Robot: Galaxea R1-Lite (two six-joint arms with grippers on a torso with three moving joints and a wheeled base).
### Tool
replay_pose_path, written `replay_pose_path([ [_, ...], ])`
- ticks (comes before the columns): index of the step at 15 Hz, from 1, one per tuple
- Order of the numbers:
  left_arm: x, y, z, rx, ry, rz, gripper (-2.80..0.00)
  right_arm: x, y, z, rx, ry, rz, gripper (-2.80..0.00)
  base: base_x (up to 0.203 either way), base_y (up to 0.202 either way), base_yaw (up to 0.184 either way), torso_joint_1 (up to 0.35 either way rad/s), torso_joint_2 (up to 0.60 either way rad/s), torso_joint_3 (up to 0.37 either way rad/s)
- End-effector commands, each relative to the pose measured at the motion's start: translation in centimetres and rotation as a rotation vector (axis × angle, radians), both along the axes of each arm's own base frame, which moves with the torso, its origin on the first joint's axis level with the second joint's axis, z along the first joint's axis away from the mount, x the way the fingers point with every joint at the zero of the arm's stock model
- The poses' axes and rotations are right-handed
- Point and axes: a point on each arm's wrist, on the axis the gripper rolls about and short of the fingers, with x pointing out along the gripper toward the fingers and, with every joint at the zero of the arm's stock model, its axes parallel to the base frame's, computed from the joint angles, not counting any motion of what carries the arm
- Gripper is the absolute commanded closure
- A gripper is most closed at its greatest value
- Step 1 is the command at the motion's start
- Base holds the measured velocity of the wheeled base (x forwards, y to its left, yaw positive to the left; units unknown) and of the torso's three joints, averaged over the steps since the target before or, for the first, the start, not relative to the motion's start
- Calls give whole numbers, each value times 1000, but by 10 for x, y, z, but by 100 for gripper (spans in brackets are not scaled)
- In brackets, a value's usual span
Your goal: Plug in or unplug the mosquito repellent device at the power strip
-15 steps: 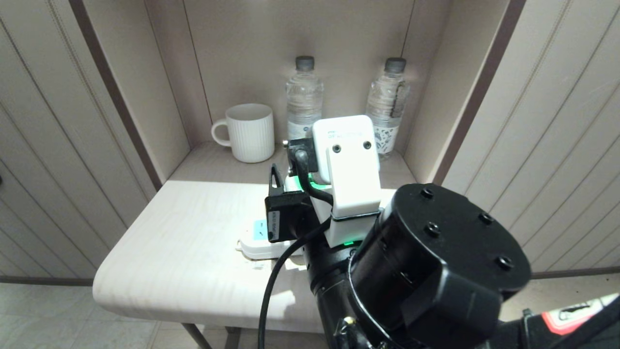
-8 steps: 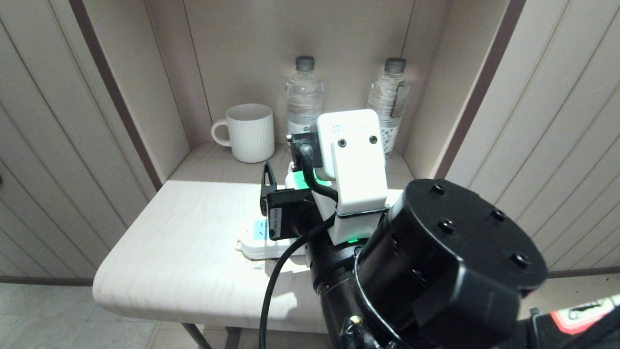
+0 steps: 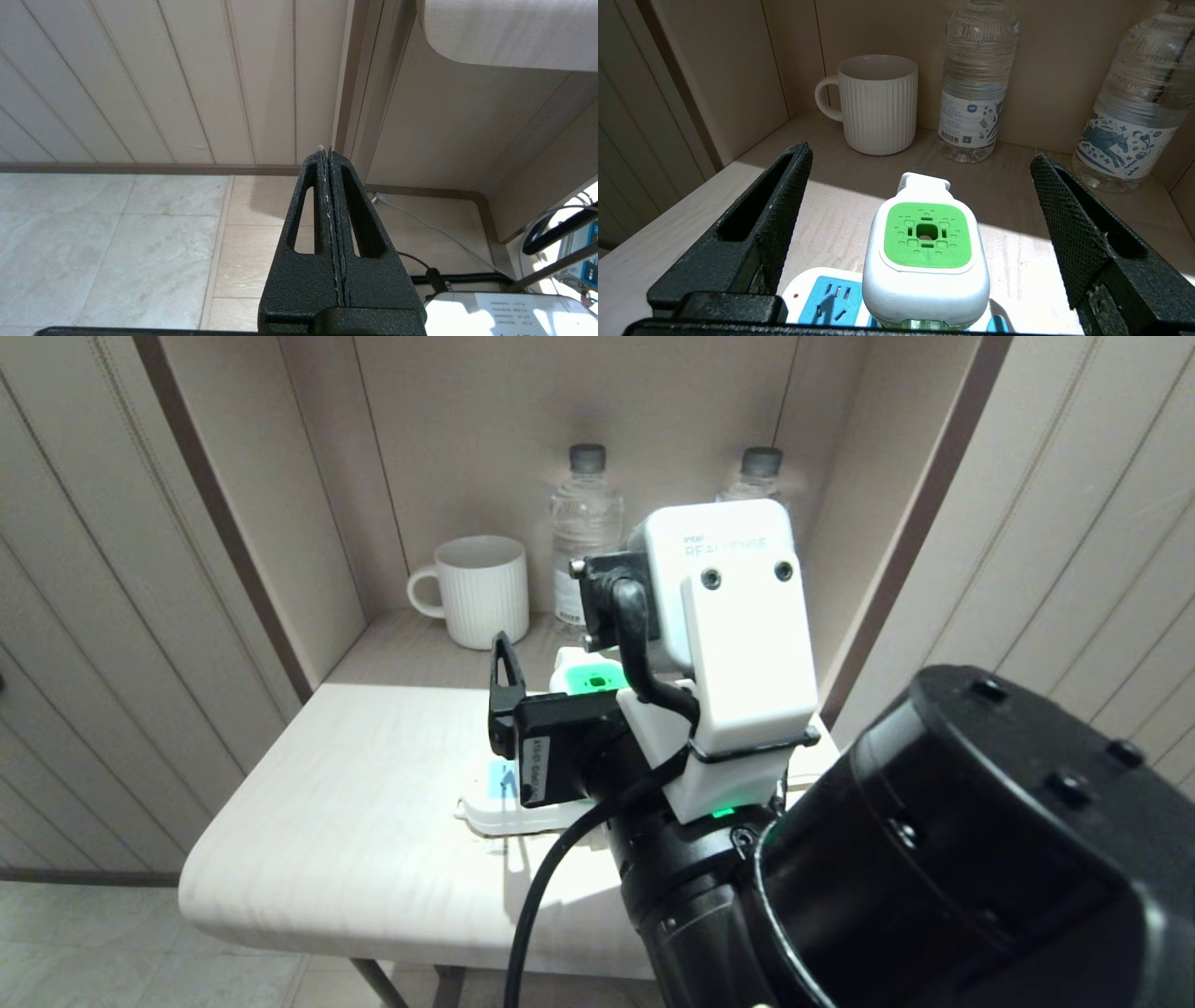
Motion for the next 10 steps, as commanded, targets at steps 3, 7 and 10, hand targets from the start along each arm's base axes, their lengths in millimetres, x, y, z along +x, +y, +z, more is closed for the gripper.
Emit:
replay_pose_path([
  [3, 0, 0, 0, 0, 2, 1, 0, -8, -7, 10, 14, -15, 8, -280, 0, 0, 0, 0, 0, 0],
  [7, 0, 0, 0, 0, 2, 0, 0, -13, -19, 23, 30, -24, 8, -280, 0, 0, 0, 0, 0, 0],
  [10, 0, 0, 0, 0, 2, 0, 0, -18, -32, 37, 44, -37, 6, -280, 0, 0, 0, 0, 0, 0],
])
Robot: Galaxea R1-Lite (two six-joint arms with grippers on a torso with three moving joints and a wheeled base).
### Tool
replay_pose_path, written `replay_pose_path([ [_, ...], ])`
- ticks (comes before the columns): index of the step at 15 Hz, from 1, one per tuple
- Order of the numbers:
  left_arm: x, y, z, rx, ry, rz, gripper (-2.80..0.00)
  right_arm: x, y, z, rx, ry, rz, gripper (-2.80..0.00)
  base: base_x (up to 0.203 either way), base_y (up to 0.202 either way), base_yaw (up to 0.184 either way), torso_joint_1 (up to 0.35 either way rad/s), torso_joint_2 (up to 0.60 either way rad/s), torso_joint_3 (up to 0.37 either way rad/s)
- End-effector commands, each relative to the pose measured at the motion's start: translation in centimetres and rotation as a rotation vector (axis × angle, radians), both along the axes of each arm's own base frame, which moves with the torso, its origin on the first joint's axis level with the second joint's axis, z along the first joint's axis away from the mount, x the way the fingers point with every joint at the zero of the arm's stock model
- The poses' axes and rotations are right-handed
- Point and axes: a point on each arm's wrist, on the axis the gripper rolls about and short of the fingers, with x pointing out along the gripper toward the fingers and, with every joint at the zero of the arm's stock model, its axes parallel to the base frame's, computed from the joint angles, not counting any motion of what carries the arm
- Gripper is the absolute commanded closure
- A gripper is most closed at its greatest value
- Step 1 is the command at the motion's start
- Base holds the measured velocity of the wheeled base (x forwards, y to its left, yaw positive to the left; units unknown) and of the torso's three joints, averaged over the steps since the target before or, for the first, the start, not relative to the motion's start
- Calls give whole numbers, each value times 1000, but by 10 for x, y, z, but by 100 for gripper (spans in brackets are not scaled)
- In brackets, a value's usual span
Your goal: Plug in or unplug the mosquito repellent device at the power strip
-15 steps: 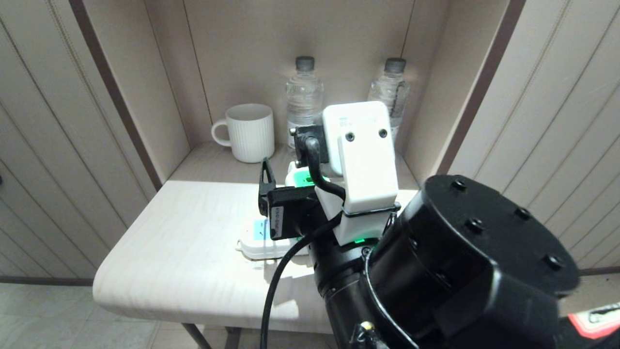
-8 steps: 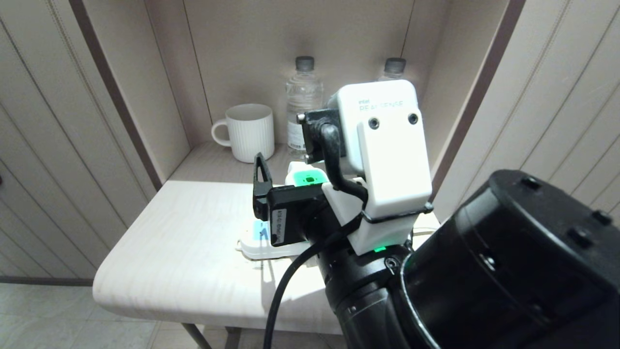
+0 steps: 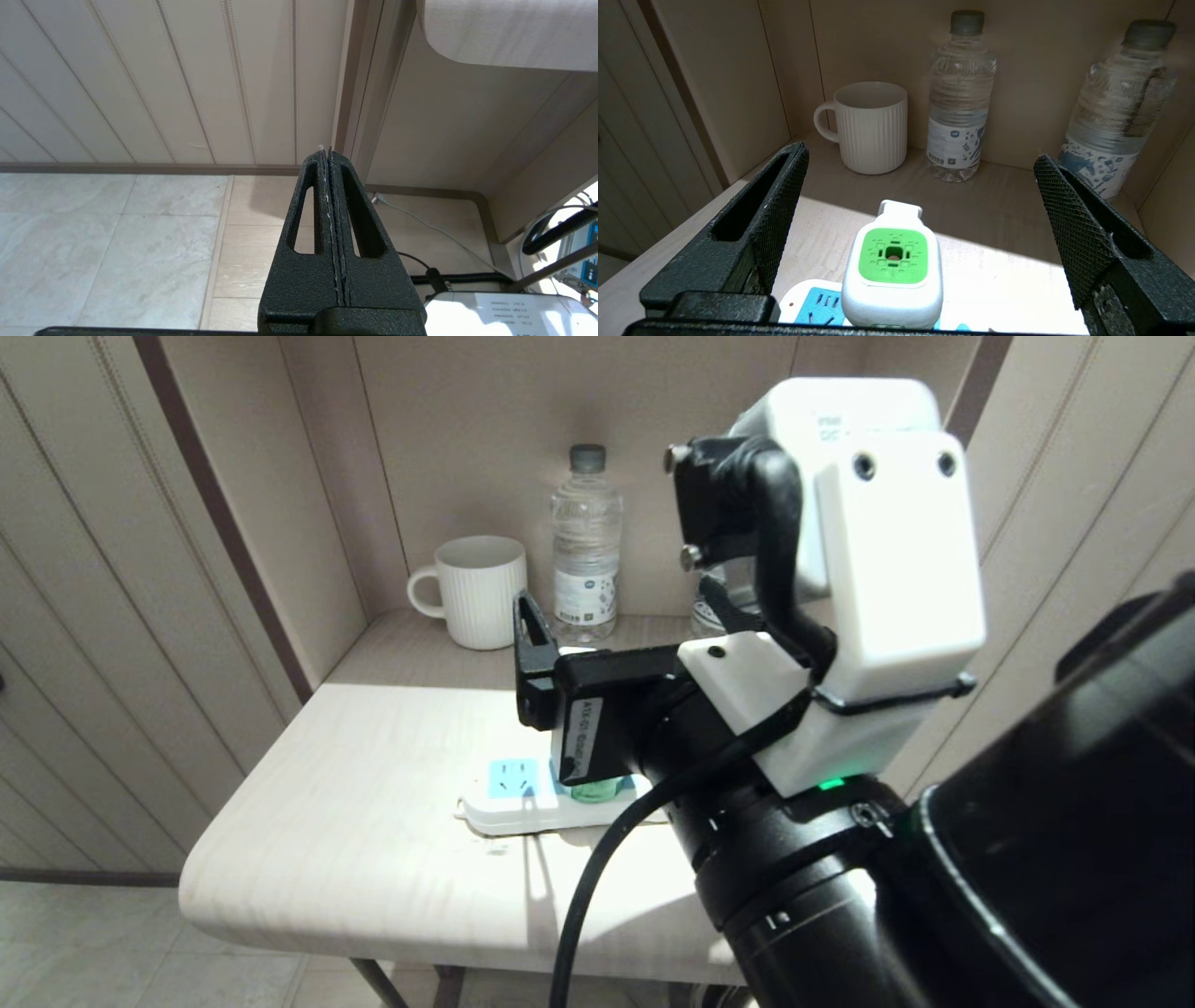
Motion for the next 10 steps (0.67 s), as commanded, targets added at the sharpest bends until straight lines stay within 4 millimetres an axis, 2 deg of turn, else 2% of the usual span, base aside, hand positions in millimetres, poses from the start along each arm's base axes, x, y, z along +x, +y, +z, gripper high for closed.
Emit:
replay_pose_path([
  [1, 0, 0, 0, 0, 2, 1, 0, -6, -17, 17, 38, -19, -6, -280, 0, 0, 0, 0, 0, 0],
  [5, 0, 0, 0, 0, 2, 1, 0, -15, -44, 40, 52, -29, -3, -280, 0, 0, 0, 0, 0, 0],
  [10, 0, 0, 0, 0, 2, 1, 0, -26, -73, 59, 3, -16, 4, -280, 0, 0, 0, 0, 0, 0],
])
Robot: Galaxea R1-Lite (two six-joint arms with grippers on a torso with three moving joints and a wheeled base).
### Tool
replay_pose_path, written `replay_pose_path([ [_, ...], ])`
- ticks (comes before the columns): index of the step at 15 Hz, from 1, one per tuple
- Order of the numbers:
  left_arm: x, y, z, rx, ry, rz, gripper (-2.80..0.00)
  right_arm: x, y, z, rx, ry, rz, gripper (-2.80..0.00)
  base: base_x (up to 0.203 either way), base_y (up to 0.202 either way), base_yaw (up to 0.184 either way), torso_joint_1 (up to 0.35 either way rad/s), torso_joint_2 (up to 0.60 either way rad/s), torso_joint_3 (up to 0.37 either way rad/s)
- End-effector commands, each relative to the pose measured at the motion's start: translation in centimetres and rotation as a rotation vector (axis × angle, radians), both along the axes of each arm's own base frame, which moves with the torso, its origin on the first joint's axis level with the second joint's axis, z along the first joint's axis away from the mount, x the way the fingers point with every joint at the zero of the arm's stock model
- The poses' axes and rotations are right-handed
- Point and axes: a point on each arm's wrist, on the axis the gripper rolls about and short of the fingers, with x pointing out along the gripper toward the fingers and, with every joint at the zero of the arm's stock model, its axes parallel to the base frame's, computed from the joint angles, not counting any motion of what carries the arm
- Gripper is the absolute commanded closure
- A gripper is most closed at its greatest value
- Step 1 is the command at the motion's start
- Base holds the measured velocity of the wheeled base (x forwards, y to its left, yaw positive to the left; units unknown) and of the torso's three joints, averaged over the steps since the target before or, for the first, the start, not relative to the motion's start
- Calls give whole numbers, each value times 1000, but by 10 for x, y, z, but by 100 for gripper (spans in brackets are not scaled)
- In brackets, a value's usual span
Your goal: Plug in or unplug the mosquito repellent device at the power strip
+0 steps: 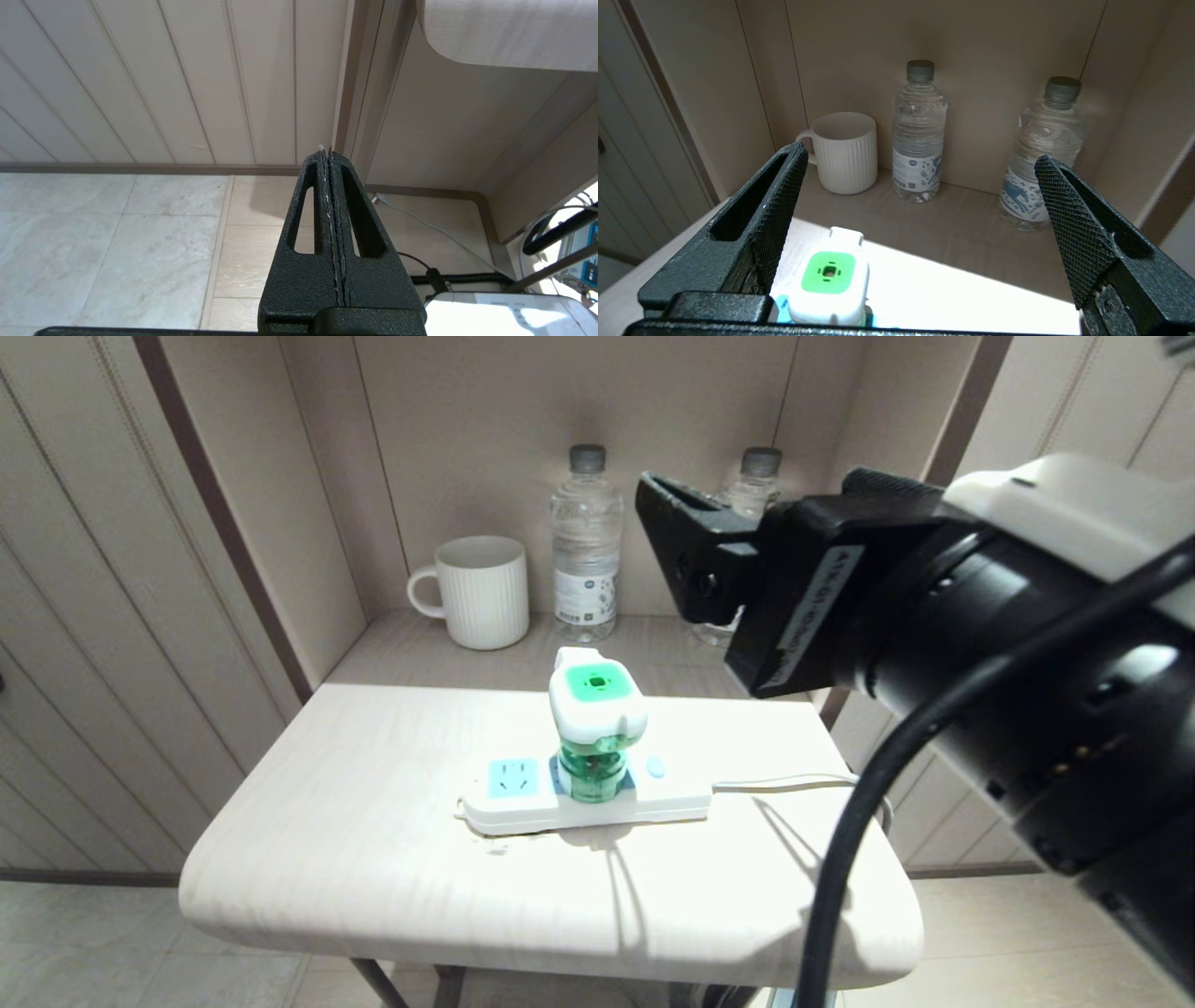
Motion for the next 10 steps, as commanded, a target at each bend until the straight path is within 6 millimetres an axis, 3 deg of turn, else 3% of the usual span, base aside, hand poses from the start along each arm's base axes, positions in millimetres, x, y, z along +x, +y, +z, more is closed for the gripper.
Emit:
replay_pose_path([
  [1, 0, 0, 0, 0, 2, -1, 0, -7, -21, 12, -32, 13, -4, -280, 0, 0, 0, 0, 0, 0],
  [6, 0, 0, 0, 0, 2, -1, 0, -8, -37, 18, -138, 64, -43, -280, 0, 0, 0, 0, 0, 0],
  [7, 0, 0, 0, 0, 2, 0, 0, -8, -40, 18, -154, 74, -58, 0, 0, 0, 0, 0, 0, 0],
  [10, 0, 0, 0, 0, 2, -2, 0, -9, -49, 16, -249, 121, -97, 0, 0, 0, 0, 0, 0, 0],
])
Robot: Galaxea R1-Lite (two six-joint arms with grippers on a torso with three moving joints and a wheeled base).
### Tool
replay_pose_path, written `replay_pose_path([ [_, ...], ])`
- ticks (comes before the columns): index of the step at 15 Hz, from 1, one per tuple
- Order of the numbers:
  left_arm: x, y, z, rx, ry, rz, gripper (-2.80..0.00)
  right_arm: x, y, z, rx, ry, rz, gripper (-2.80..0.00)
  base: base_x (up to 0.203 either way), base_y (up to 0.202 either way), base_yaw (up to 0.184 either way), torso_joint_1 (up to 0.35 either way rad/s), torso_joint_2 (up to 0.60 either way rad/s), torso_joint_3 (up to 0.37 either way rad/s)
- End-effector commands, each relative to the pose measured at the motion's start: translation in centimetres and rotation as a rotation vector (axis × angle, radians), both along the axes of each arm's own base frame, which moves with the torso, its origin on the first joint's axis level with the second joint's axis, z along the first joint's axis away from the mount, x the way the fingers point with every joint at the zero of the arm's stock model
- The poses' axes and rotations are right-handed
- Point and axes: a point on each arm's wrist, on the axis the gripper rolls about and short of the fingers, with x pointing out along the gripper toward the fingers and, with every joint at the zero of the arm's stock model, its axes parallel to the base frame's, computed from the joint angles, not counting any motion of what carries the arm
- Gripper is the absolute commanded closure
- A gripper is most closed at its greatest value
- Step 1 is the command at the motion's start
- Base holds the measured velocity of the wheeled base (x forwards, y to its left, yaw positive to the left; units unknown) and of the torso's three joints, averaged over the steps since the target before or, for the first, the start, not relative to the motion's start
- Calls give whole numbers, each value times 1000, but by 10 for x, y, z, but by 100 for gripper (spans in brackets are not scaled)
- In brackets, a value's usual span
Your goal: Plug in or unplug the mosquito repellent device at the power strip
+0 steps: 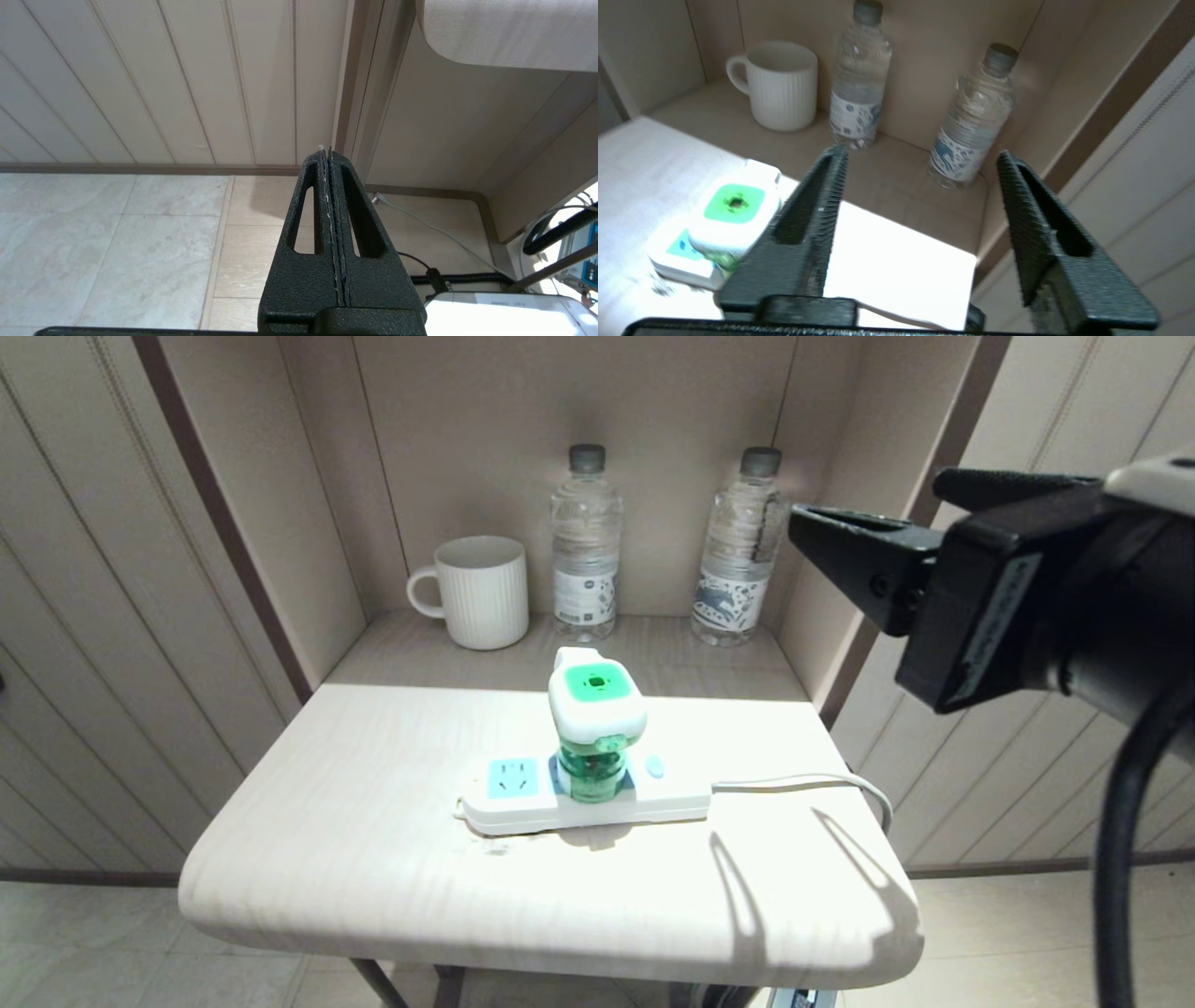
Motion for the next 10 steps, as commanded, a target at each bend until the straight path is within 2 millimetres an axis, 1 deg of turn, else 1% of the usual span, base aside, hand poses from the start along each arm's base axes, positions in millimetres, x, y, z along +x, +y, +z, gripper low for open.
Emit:
replay_pose_path([
  [1, 0, 0, 0, 0, 2, 1, 0, 1, -13, 3, -53, 29, -56, 0, 0, 0, 0, 0, 0, 0],
  [3, 0, 0, 0, 0, 2, 1, 0, 11, -19, 4, -87, 56, -158, 0, 0, 0, 0, 0, 0, 0],
  [5, 0, 0, 0, 0, 2, 1, 0, 18, -26, 4, -97, 70, -223, 0, 0, 0, 0, 0, 0, 0],
  [6, 0, 0, 0, 0, 2, 0, 0, 22, -33, 8, -85, 68, -261, 0, 0, 0, 0, 0, 0, 0],
  [8, 0, 0, 0, 0, 2, 0, 0, 20, -56, 26, -32, 47, -324, 0, 0, 0, 0, 0, 0, 0],
  [10, 0, 0, 0, 0, 2, 1, 0, 16, -74, 38, -29, 50, -382, 0, 0, 0, 0, 0, 0, 0],
])
